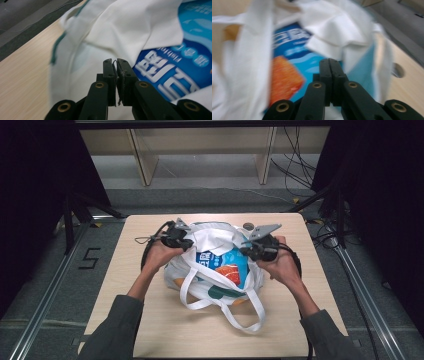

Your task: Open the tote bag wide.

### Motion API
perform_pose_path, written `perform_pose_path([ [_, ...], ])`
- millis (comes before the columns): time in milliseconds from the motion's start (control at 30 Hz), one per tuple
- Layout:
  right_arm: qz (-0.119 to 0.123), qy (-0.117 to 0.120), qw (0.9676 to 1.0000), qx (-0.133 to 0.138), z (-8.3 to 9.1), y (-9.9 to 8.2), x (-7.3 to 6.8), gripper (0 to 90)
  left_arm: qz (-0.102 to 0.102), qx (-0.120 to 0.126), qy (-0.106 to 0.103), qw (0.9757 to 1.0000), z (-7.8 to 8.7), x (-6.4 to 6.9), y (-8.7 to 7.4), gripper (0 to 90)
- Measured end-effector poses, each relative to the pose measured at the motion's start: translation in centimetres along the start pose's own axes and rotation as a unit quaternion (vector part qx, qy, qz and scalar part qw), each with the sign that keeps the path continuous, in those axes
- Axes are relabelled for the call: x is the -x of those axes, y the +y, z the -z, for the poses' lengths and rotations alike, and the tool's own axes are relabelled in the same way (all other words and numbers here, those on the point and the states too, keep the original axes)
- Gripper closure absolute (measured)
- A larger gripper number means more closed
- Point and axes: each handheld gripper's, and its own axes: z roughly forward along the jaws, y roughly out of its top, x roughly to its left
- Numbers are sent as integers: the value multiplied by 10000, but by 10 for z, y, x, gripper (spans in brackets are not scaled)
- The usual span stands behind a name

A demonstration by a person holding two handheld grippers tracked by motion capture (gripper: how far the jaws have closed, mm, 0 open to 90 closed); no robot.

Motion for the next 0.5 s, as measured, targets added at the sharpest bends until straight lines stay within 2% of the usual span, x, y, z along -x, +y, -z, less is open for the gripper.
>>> perform_pose_path([
  [33, -78, -9, 10000, -27, -2, 1, 6, 900, -74, -38, 137, 9999, 2, -5, -5, 853],
  [67, -195, -83, 9998, 10, -7, 1, 15, 900, -140, -209, 257, 9994, 3, -10, -11, 853],
  [100, -302, -126, 9995, -34, -13, 0, 22, 900, -56, -293, 256, 9992, 1, -14, -18, 852],
  [167, -365, -251, 9984, -362, -28, -8, 30, 900, -145, -534, 322, 9980, -4, -23, -33, 866],
  [200, -352, -326, 9971, -590, -38, -15, 32, 900, -107, -581, 323, 9977, -7, -24, -39, 875],
  [233, -368, -387, 9938, -974, -48, -26, 37, 900, -141, -635, 329, 9973, -8, -26, -44, 889],
  [267, -368, -387, 9938, -974, -48, -26, 37, 900, -167, -716, 328, 9968, -9, -28, -49, 889],
  [300, -338, -553, 9863, -1519, -62, -43, 42, 900, -46, -658, 203, 9976, -9, -33, -57, 892],
  [333, -400, -407, 9855, -1598, -69, -54, 45, 900, -46, -658, 203, 9976, -9, -33, -57, 893],
  [367, -400, -407, 9855, -1598, -69, -54, 45, 900, -8, -597, 217, 9980, -9, -35, -58, 893],
  [400, -591, -236, 9875, -1438, -75, -67, 48, 900, -82, -624, 274, 9976, -9, -34, -57, 893],
  [433, -591, -236, 9875, -1438, -75, -67, 48, 900, -178, -674, 367, 9969, -9, -30, -54, 893],
  [467, -505, -298, 9882, -1417, -74, -65, 47, 900, -100, -689, 362, 9969, -7, -26, -51, 893],
  [500, -511, -320, 9865, -1525, -67, -60, 44, 900, -108, -612, 332, 9975, -3, -26, -47, 881],
])
